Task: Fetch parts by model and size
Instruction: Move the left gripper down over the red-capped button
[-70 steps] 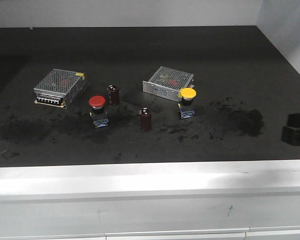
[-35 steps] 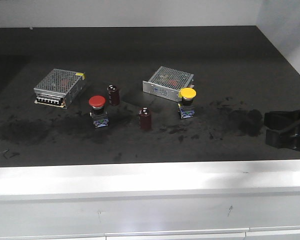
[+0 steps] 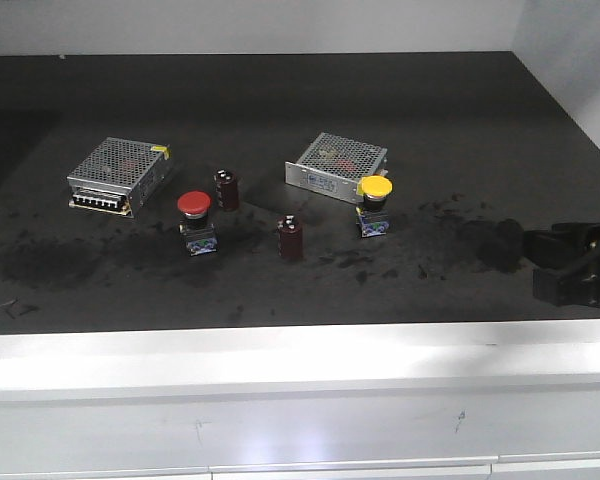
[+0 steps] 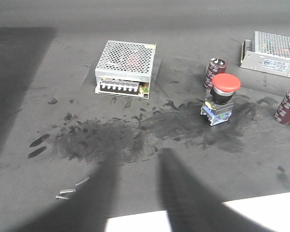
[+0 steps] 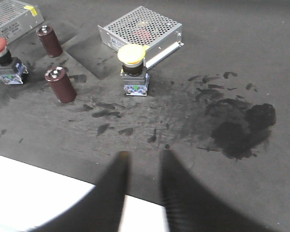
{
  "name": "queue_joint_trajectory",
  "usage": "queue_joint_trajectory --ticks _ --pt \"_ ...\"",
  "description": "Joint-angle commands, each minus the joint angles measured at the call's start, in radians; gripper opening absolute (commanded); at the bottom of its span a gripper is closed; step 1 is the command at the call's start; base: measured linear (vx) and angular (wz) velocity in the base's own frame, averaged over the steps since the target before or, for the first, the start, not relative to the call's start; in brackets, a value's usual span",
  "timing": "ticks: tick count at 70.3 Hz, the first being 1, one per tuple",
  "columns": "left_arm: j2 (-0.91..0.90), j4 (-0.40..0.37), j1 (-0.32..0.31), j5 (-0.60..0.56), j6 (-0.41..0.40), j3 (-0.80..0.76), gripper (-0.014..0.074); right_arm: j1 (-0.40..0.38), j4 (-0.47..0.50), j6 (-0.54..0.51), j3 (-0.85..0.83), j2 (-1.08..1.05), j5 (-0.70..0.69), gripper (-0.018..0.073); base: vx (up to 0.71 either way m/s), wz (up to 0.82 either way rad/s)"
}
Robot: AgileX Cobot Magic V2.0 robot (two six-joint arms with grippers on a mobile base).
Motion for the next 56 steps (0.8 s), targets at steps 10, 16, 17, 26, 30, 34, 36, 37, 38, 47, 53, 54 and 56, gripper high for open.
queue_joint_trajectory --ticks 10,16,17,26,30,34,36,37,38,47,53,54,56 --pt "0.000 -0.013 -0.006 -0.071 0.000 -0.032 0.0500 -0.007 0.013 -0.010 -0.033 -0.011 -0.072 0.0561 0.00 0.00" --pt "0.013 -0.013 -0.006 -0.060 0.000 -0.050 0.0515 -0.007 0.013 -0.008 -0.033 -0.011 -0.086 0.0603 0.00 0.00" --pt "0.017 -0.013 -0.007 -0.056 0.000 -0.057 0.0515 -0.007 0.013 -0.008 -0.033 -0.011 -0.088 0.0606 0.00 0.00" --pt "0.103 -0.013 -0.024 0.058 0.000 -0.177 0.0515 -0.007 0.013 -0.008 -0.033 -0.011 -0.094 0.0595 0.00 0.00" --pt "0.169 -0.013 -0.043 0.123 0.001 -0.251 0.0515 -0.007 0.013 -0.008 -0.033 -0.011 -0.094 0.0586 0.00 0.00" --pt "0.225 -0.013 -0.060 0.177 0.003 -0.326 0.0515 -0.007 0.013 -0.008 -0.033 -0.011 -0.094 0.0577 0.00 0.00" --pt "0.264 -0.013 -0.073 0.201 0.003 -0.370 0.0515 -0.007 0.013 -0.008 -0.033 -0.011 -0.094 0.0573 0.00 0.00" --pt "0.280 -0.013 -0.078 0.208 0.003 -0.387 0.0515 -0.007 0.013 -0.008 -0.033 -0.011 -0.094 0.0571 0.00 0.00" --pt "0.288 -0.013 -0.081 0.211 0.003 -0.396 0.0515 -0.007 0.013 -0.008 -0.033 -0.011 -0.094 0.0569 0.00 0.00" --pt "0.437 -0.013 -0.145 0.237 0.003 -0.548 0.0513 -0.007 0.013 -0.008 -0.033 -0.011 -0.094 0.0555 0.00 0.00" --pt "0.525 -0.013 -0.183 0.254 -0.001 -0.650 0.0513 -0.007 0.013 -0.008 -0.033 -0.011 -0.095 0.0552 0.00 0.00" --pt "0.540 -0.011 -0.189 0.258 -0.001 -0.666 0.0513 -0.007 0.013 -0.008 -0.033 -0.011 -0.095 0.0552 0.00 0.00" --pt "0.570 -0.010 -0.198 0.264 -0.005 -0.688 0.0513 -0.007 0.013 -0.009 -0.033 -0.011 -0.095 0.0552 0.00 0.00"
